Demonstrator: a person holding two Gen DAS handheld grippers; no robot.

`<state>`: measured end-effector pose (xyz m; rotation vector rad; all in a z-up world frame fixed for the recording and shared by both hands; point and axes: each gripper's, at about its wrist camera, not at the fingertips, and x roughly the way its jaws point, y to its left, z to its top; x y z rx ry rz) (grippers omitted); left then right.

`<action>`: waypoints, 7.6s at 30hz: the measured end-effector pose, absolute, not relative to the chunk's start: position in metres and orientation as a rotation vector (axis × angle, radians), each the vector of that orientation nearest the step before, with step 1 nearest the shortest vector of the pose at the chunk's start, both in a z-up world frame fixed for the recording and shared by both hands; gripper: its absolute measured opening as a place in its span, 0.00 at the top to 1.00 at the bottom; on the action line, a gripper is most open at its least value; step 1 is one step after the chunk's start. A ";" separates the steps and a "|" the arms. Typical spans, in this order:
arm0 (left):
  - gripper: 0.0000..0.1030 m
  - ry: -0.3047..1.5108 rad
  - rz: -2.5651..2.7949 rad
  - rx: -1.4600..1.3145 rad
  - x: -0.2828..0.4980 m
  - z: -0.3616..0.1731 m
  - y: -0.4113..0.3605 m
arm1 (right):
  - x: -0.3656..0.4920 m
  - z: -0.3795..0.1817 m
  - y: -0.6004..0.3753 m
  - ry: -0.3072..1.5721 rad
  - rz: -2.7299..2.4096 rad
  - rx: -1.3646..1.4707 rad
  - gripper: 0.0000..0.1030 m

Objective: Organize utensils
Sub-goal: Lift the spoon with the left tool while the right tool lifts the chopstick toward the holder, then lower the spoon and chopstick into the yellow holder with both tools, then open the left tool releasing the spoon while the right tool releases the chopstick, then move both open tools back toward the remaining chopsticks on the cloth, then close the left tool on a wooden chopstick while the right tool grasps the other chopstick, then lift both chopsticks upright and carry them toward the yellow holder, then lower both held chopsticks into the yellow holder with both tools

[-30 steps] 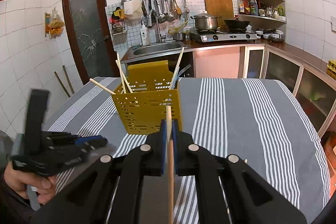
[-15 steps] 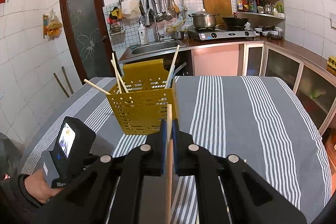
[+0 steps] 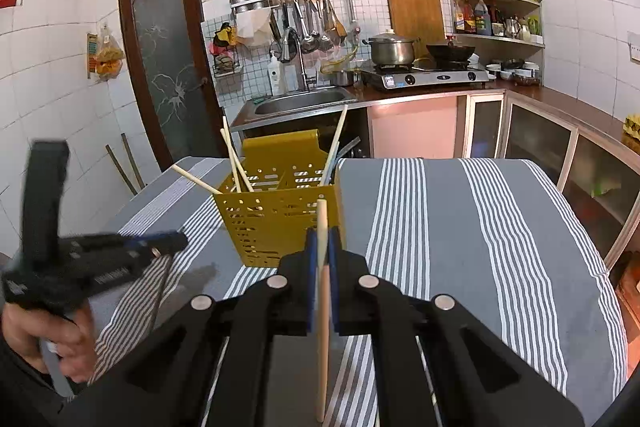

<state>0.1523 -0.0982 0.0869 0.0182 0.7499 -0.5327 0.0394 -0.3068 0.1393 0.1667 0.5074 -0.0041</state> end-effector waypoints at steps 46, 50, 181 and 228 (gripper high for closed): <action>0.92 0.362 -0.469 0.004 0.265 0.214 -0.134 | 0.154 0.266 -0.289 0.218 0.021 0.050 0.95; 0.92 0.380 -0.473 -0.014 0.284 0.191 -0.138 | 0.172 0.250 -0.291 0.243 0.022 0.055 0.94; 0.96 0.903 -0.671 0.094 0.162 0.022 -0.254 | 0.069 0.061 -0.430 0.729 -0.128 0.244 0.94; 0.95 0.604 -0.560 -0.014 0.137 0.106 -0.113 | 0.047 0.148 -0.313 0.500 0.004 0.129 0.94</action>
